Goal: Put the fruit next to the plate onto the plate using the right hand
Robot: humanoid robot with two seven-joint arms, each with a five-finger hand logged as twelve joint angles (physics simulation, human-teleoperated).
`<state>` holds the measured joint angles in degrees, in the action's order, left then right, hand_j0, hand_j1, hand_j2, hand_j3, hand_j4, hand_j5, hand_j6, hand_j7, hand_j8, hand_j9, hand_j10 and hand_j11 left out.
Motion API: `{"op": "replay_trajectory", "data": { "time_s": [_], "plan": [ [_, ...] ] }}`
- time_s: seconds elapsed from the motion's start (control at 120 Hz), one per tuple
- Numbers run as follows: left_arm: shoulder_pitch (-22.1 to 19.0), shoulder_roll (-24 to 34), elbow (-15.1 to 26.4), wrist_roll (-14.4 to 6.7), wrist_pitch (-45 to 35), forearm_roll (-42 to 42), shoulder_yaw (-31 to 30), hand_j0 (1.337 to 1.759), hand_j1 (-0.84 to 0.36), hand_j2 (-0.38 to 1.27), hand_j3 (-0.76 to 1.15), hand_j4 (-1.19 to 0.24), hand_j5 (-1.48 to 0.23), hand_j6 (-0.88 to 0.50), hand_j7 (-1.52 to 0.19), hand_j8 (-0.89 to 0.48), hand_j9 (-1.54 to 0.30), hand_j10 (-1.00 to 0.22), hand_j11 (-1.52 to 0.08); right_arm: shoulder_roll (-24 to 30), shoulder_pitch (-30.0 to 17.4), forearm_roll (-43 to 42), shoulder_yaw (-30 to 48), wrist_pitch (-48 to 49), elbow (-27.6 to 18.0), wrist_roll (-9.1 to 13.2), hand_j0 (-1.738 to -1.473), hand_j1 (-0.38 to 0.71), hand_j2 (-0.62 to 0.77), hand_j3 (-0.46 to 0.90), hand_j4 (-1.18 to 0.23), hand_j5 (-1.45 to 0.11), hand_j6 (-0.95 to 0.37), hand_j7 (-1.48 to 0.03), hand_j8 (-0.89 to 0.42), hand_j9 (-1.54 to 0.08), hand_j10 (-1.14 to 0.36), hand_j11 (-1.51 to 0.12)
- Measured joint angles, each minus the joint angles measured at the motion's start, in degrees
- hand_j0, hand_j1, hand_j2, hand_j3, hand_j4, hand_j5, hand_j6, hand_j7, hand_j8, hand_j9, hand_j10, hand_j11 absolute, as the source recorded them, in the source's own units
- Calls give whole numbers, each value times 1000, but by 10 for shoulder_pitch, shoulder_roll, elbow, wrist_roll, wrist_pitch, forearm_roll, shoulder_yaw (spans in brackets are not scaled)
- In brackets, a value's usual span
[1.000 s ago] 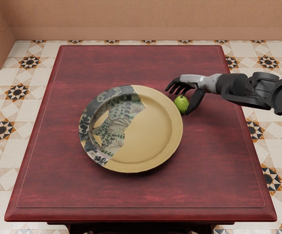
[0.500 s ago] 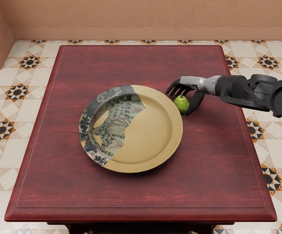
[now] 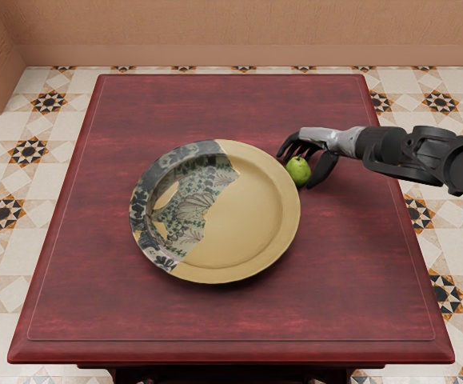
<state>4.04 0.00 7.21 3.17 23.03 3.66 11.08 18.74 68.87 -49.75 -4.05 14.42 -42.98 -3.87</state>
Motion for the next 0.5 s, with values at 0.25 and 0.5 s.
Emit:
{"op": "replay_trajectory", "data": {
  "time_s": [0.25,0.5],
  "plan": [
    [0,0,0,0,0,0,0,1658,334,3,0,-13,-17,-13,-17,-13,-17,-13,-17,-1,-1,0,0,1,2,0,-1658,174,-56,0,-436,-572,-439,-568,-436,-573,-435,-573],
    [0,0,0,0,0,0,-1,1658,334,3,0,-13,-17,-13,-17,-13,-17,-13,-17,0,-1,0,0,2,2,0,-1658,223,-51,0,-481,-632,-484,-627,-480,-632,-480,-633]
  ]
}}
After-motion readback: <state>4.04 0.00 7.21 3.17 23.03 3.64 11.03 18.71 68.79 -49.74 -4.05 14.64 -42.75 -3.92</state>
